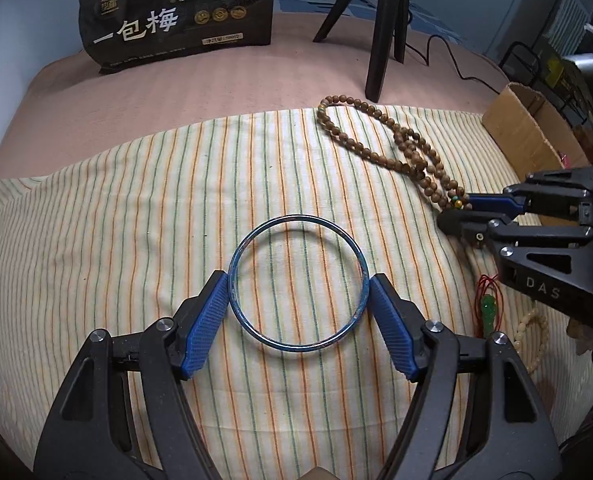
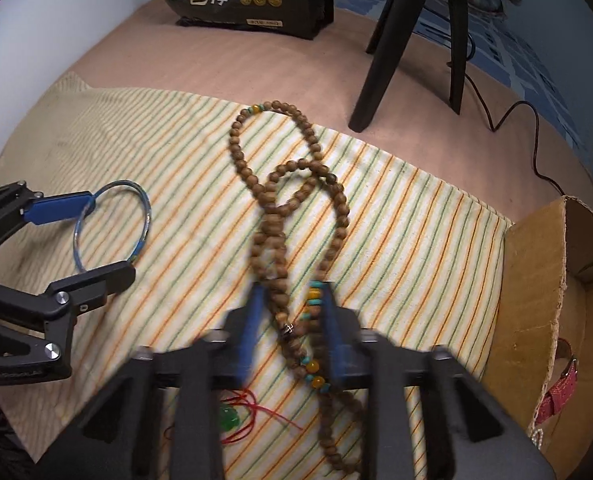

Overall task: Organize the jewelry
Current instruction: 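Close the left gripper on the blue bangle while the right gripper closes on the bead strand, then lift and carry the bangle and bead strand over the cardboard box with both grippers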

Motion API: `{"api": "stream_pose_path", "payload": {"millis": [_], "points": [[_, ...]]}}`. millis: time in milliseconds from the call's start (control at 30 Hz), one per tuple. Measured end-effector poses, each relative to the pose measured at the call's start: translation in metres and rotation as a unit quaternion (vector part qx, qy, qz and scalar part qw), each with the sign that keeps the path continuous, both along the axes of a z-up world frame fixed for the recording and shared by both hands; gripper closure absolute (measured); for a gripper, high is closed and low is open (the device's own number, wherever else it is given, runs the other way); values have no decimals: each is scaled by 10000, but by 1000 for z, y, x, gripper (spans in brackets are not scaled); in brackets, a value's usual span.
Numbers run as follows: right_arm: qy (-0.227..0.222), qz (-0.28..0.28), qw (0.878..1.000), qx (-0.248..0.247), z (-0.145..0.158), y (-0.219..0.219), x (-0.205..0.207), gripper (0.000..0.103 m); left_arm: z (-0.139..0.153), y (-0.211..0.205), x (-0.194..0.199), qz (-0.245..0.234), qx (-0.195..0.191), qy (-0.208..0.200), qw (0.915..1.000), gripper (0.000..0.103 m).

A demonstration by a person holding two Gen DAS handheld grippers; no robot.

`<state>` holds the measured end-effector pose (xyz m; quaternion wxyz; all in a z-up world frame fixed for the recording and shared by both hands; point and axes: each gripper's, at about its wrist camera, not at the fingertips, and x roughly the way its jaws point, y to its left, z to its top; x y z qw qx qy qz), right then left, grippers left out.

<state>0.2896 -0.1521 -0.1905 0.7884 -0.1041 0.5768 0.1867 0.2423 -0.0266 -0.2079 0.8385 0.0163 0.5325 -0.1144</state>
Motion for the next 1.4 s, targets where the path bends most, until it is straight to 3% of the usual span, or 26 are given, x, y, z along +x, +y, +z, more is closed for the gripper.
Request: {"api": "stream_pose_path", "payload": {"millis": [200, 233, 533, 1067, 1400], "points": [[-75, -183, 9994, 293, 11, -2, -6, 92, 19, 6, -8, 42, -94, -176, 9998, 30], [-106, -213, 9991, 337, 14, -10, -12, 97, 25, 7, -11, 53, -134, -213, 9997, 30], [-560, -411, 9950, 719, 58, -33, -24, 97, 63, 6, -29, -18, -318, -599, 9977, 30], [-1569, -365, 9816, 1028, 167, -54, -62, 97, 127, 0, -60, -130, -594, -1163, 9913, 30], [-2279, -307, 9678, 1019, 240, -75, -88, 97, 167, -24, -79, -470, -723, -1490, 9851, 30]]}}
